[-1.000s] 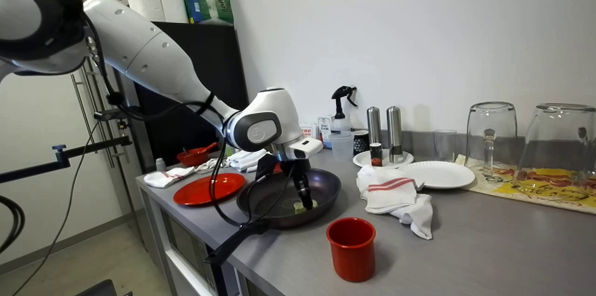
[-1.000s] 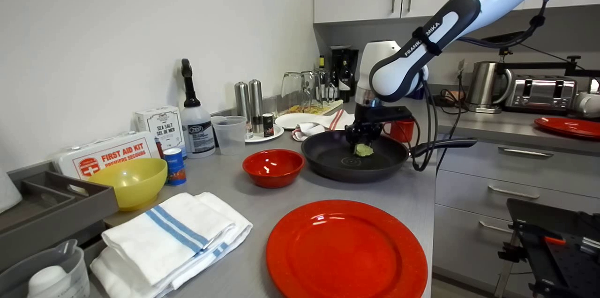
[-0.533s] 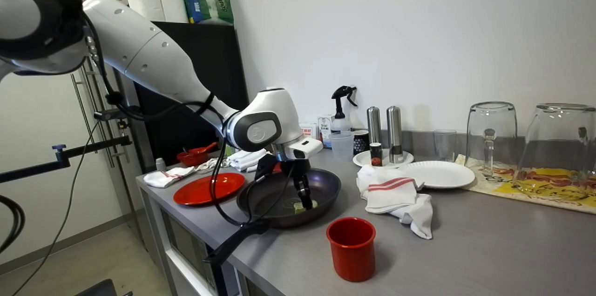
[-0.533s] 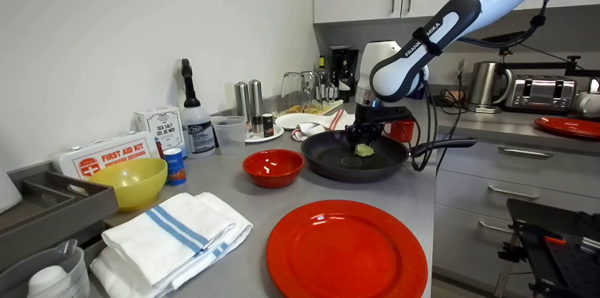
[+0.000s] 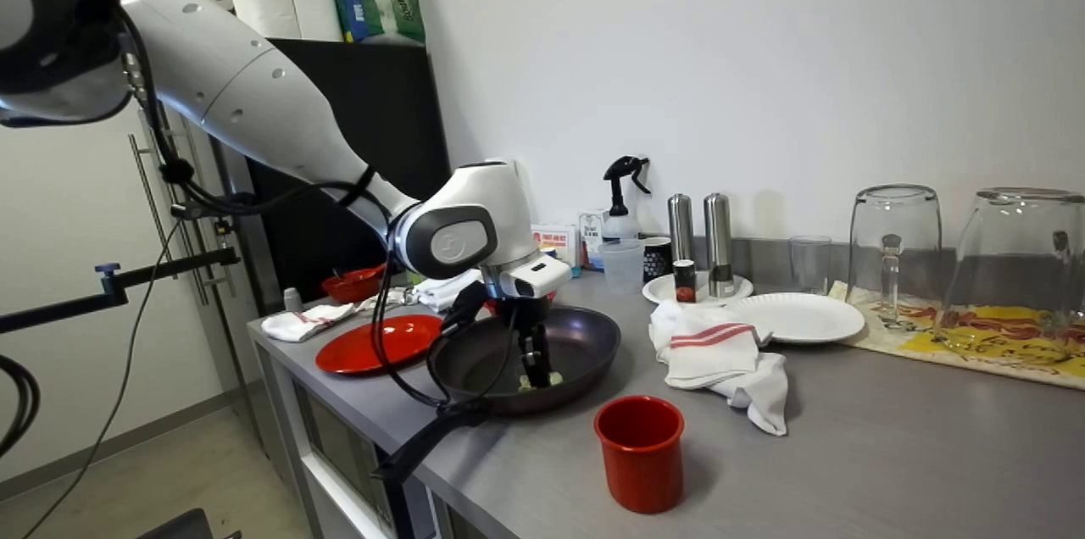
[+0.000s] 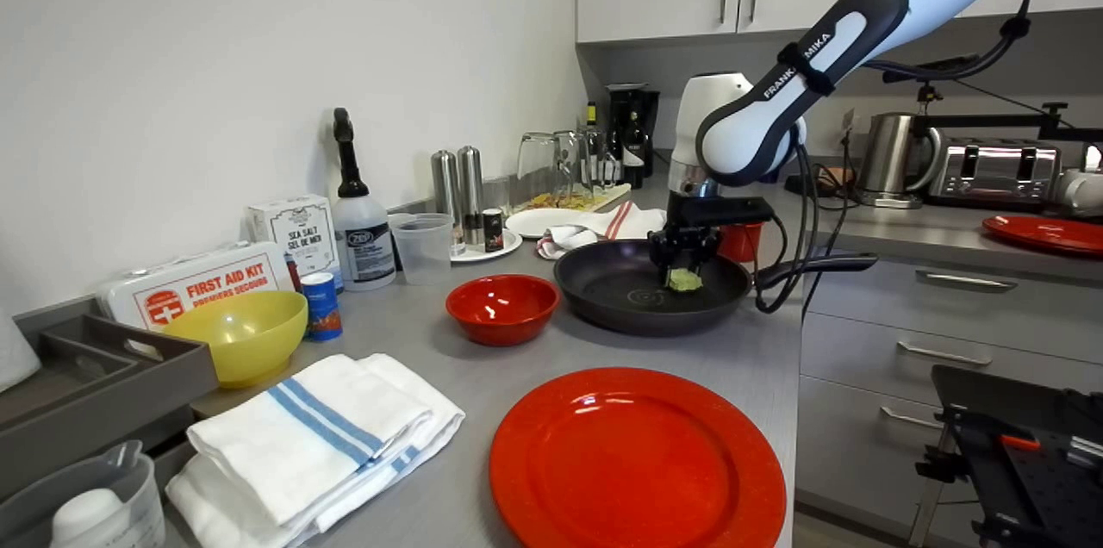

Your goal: Pick up the sponge and put it on the black pan, use the sponge to scrub the pan and place the sponge back on the countertop

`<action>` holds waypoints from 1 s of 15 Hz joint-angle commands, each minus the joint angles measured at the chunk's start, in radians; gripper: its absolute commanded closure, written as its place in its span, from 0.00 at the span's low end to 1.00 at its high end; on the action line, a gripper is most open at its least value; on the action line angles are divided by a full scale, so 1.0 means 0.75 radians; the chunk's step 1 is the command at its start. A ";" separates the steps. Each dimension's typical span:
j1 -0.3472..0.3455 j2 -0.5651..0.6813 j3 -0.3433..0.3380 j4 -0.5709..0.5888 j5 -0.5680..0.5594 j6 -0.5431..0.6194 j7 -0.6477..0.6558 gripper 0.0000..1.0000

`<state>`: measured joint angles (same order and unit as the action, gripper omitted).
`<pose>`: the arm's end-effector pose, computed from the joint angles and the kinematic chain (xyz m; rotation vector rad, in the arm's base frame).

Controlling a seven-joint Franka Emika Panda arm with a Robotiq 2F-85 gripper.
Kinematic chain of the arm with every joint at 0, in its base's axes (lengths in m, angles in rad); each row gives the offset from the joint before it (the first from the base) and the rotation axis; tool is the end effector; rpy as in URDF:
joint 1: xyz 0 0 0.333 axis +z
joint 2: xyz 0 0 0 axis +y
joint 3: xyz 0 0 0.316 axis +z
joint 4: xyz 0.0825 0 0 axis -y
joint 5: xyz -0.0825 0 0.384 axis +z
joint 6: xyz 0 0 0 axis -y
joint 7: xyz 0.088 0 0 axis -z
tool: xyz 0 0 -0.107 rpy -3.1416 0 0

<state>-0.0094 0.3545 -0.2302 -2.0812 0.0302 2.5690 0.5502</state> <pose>0.5845 -0.1396 0.2730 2.8546 -1.1977 0.2338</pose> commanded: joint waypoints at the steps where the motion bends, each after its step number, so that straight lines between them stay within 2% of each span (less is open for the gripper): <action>1: 0.009 -0.083 -0.002 -0.113 0.004 0.025 0.072 0.72; 8: 0.010 -0.079 0.014 -0.151 0.001 0.095 0.123 0.72; 15: 0.017 0.013 0.146 -0.020 0.094 0.058 0.037 0.72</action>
<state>-0.0076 0.3171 -0.1591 -2.1409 0.0610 2.6224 0.6084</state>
